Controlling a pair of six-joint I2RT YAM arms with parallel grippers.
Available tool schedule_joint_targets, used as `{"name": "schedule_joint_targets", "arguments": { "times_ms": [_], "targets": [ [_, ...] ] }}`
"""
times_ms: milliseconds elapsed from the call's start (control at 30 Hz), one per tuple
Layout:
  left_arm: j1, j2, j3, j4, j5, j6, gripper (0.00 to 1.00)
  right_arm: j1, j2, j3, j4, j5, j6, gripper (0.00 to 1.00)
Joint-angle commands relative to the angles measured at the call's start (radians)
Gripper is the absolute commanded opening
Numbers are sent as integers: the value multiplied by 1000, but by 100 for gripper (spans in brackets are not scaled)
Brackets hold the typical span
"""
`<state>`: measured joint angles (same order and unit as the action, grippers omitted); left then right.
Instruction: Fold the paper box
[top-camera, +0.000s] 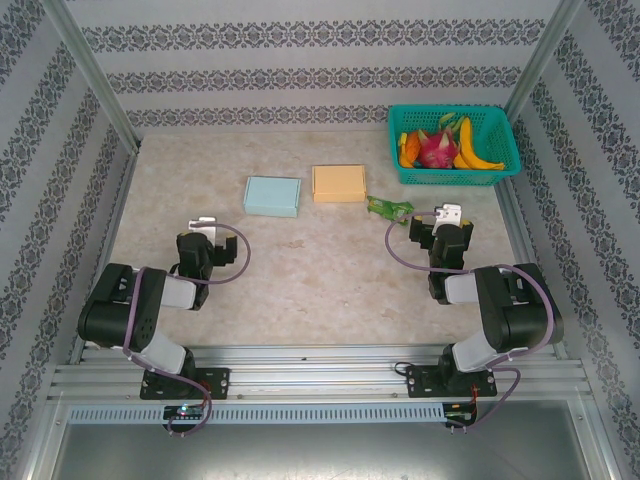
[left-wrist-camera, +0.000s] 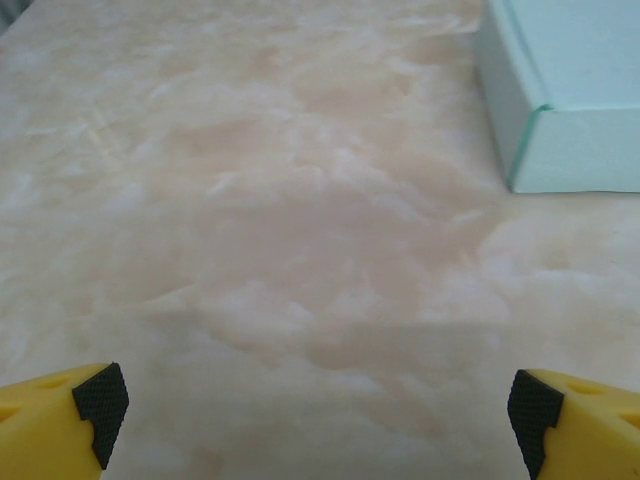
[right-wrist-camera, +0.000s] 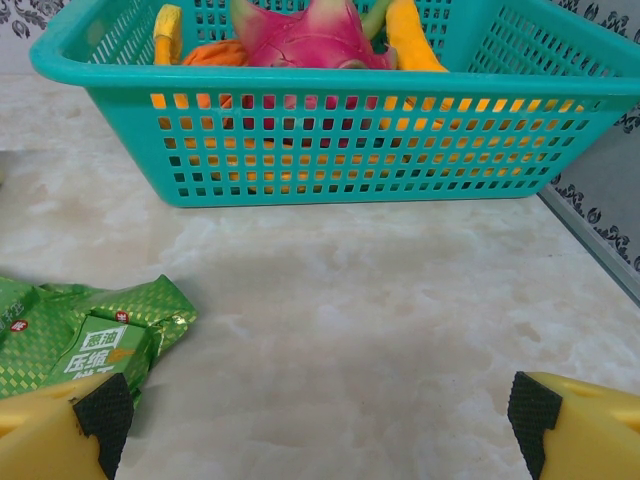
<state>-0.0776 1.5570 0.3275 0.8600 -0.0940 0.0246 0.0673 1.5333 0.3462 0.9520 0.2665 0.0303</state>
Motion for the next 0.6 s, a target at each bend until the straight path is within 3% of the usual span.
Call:
{"name": "schedule_joint_targets", "arguments": {
  "times_ms": [0,67,567],
  "targets": [
    [16,-10,20,76,74,35,100,-6,-17,14,4,-17,22,98],
    [31,3,72,-3,-33,-34,100,-5,-17,14,4,-18,23,98],
    [53,4,71,-2,-29,-54,100,-5,-17,14,4,-18,22,98]
  ]
}}
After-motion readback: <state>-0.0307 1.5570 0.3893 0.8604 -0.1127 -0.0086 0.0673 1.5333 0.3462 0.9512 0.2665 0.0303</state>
